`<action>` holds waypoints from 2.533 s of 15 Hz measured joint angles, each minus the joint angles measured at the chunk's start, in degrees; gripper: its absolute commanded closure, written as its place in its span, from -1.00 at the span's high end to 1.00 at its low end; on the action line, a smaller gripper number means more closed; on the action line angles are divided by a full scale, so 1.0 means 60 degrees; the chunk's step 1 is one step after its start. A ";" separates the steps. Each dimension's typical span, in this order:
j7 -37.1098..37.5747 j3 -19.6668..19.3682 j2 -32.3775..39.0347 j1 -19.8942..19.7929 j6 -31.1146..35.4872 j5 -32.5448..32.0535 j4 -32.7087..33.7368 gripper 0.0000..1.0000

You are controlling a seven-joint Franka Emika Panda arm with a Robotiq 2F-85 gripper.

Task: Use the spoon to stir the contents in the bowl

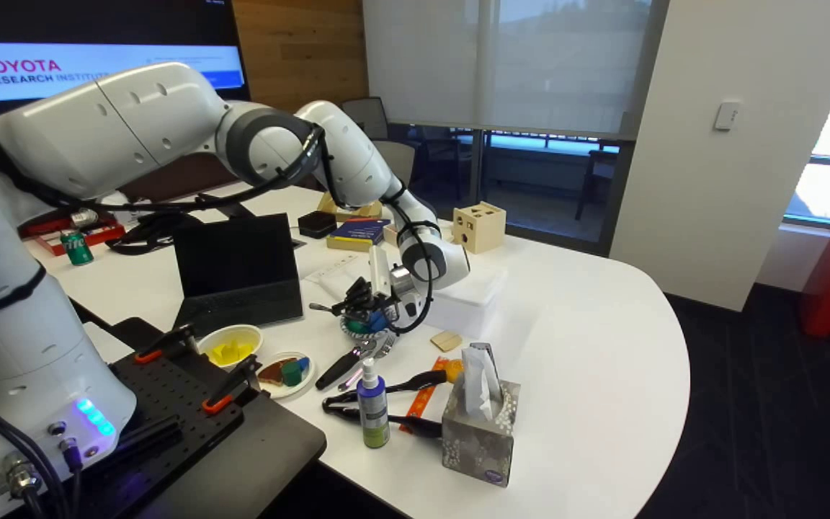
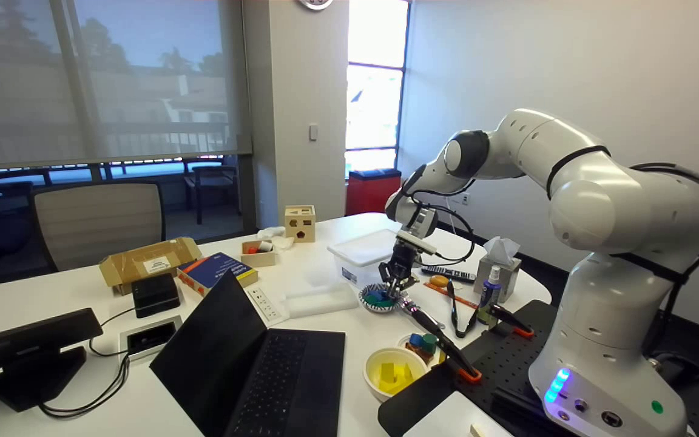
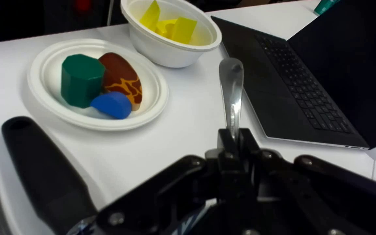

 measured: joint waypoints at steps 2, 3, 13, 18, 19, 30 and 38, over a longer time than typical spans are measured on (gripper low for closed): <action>0.0007 0.0084 0.0091 -0.0011 -0.0317 0.0326 0.0003 -0.96; 0.0007 0.0130 0.0117 -0.0008 -0.0454 0.0487 0.0004 -0.96; 0.0088 0.0042 0.0245 -0.0033 -0.0909 0.1565 0.0254 -0.96; 0.0527 0.0018 0.0657 -0.0233 -0.1344 0.1941 0.0305 -0.96; 0.0590 0.0007 0.0736 -0.0240 -0.1389 0.2026 0.0315 -0.96; 0.0895 -0.0858 0.1070 -0.0577 -0.1448 0.2270 0.0369 -0.96; 0.0669 -0.1020 0.1004 -0.0403 -0.1162 0.1985 0.1035 -0.96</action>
